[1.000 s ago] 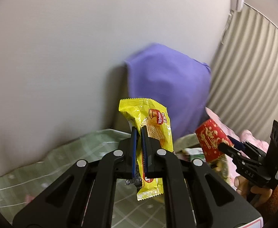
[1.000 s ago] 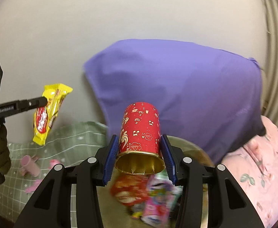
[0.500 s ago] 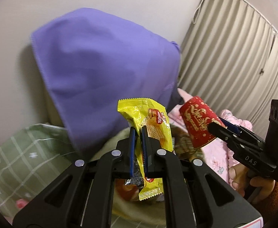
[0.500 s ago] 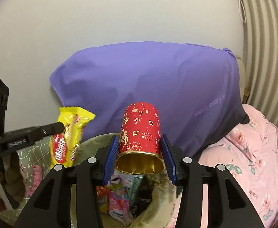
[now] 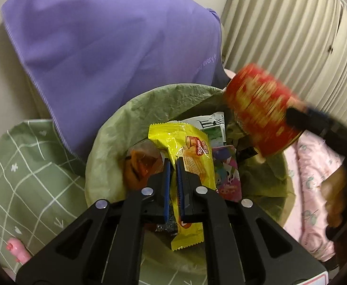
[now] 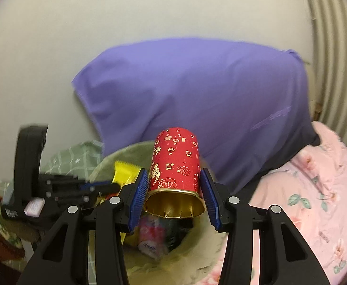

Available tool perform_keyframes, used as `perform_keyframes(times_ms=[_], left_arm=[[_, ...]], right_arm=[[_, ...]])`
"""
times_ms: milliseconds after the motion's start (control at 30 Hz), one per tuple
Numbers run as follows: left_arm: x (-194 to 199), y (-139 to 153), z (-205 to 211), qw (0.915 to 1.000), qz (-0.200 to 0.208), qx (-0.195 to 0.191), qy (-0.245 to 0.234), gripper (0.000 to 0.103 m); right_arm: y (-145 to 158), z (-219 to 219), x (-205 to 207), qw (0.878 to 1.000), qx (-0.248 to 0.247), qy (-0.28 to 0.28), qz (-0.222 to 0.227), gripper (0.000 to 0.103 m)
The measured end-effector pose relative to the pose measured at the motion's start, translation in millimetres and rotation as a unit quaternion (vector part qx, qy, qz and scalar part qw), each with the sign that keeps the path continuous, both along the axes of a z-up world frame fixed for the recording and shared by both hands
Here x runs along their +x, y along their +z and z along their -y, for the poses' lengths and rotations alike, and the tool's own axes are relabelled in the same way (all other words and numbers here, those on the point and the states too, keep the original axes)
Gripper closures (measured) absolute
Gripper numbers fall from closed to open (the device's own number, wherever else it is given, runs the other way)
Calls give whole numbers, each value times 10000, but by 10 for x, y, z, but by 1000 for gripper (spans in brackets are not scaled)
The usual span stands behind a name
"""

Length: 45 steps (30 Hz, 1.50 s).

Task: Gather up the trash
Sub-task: 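Carry the red cup and yellow wafer bag over the trash bag, then open both grippers to drop the cup and wafer bag into the bag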

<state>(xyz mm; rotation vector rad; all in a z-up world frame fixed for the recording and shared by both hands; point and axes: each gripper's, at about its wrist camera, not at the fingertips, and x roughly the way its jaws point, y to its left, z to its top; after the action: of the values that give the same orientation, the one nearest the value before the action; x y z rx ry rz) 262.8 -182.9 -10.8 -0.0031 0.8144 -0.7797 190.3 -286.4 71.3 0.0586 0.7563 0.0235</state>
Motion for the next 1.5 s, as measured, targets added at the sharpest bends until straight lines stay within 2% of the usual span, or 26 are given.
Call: perform_keyframes(times_ms=[100, 233, 567, 733, 967, 1067, 1133, 1233, 1400, 1500], left_arm=[[33, -12, -122, 9997, -175, -191, -7, 98], [23, -54, -185, 9996, -232, -127, -13, 98], [83, -104, -145, 9998, -143, -116, -33, 98], [117, -91, -172, 9999, -105, -60, -39, 98], [112, -49, -204, 9996, -217, -183, -30, 95], [116, -9, -195, 9995, -194, -248, -92, 86], [105, 19, -230, 9991, -192, -355, -115, 69], [86, 77, -310, 9984, -183, -526, -16, 59], [-11, 219, -521, 9968, 12, -699, 377, 49], [-104, 280, -703, 9955, 249, -701, 587, 48]], right_arm=[[-267, -93, 140, 9989, 94, 265, -372, 60], [-545, -118, 267, 9963, 10, 277, -811, 60], [-556, -142, 102, 9949, -211, 254, -955, 60], [-562, -147, 50, 9943, -296, 140, -1015, 60], [-538, -124, 10, 9948, -364, -159, -943, 59], [-508, -140, -25, 9952, -413, -173, -864, 57], [-503, -147, -38, 9954, -419, -125, -854, 55], [-476, -152, -70, 9953, -480, -158, -823, 54], [-350, -155, -119, 9969, -440, -303, -569, 50], [-235, -178, -128, 9984, -352, -344, -283, 50]])
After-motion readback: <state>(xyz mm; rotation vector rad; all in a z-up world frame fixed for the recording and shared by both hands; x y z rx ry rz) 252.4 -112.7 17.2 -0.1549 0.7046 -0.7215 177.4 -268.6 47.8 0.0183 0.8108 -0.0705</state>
